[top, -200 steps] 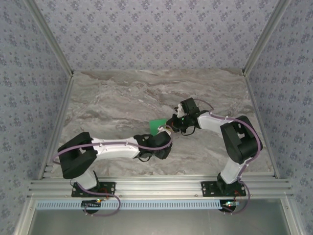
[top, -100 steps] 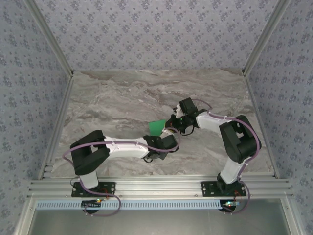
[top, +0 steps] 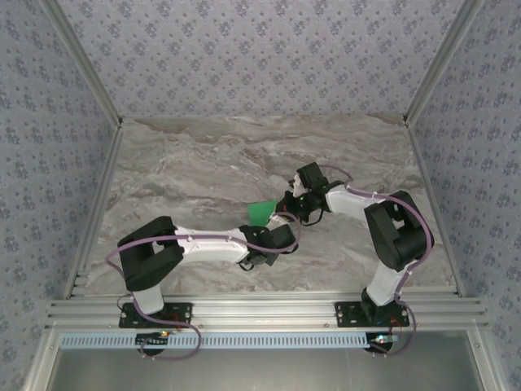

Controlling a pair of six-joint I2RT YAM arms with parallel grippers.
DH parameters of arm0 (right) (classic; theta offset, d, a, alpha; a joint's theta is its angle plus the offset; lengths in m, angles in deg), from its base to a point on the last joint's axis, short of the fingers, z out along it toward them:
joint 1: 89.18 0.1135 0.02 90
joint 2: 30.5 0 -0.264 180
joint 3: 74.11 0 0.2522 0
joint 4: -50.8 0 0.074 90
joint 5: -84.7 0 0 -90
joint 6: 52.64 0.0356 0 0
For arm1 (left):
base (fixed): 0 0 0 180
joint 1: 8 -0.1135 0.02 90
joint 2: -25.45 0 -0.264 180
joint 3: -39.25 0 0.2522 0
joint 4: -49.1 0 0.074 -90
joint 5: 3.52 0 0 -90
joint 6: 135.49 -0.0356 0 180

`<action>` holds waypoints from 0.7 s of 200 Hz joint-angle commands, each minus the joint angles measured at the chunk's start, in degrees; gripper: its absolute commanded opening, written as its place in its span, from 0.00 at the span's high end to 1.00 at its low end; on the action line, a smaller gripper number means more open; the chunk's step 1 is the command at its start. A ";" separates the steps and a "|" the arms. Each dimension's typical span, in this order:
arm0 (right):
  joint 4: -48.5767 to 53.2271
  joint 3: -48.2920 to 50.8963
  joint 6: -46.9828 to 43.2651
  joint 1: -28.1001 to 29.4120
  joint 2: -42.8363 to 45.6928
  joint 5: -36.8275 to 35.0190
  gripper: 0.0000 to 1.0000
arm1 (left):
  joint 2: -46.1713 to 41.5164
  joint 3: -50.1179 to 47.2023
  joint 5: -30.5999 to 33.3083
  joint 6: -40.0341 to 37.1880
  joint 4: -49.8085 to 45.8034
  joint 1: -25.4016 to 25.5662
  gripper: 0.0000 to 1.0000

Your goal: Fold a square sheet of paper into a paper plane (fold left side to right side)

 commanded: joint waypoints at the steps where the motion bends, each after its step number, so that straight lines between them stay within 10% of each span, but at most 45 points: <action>1: 2.48 -1.89 -1.48 0.54 -0.95 -0.53 1.00 | 0.29 1.05 1.02 0.34 -1.32 0.44 0.72; 85: 3.86 -2.85 -4.38 0.41 -0.47 -0.79 0.98 | -1.53 0.57 -0.31 0.76 -0.01 0.27 0.86; 140: 2.84 -1.13 -9.65 -2.78 8.33 -4.94 0.58 | -6.70 -4.01 -8.80 2.28 7.00 -3.62 0.90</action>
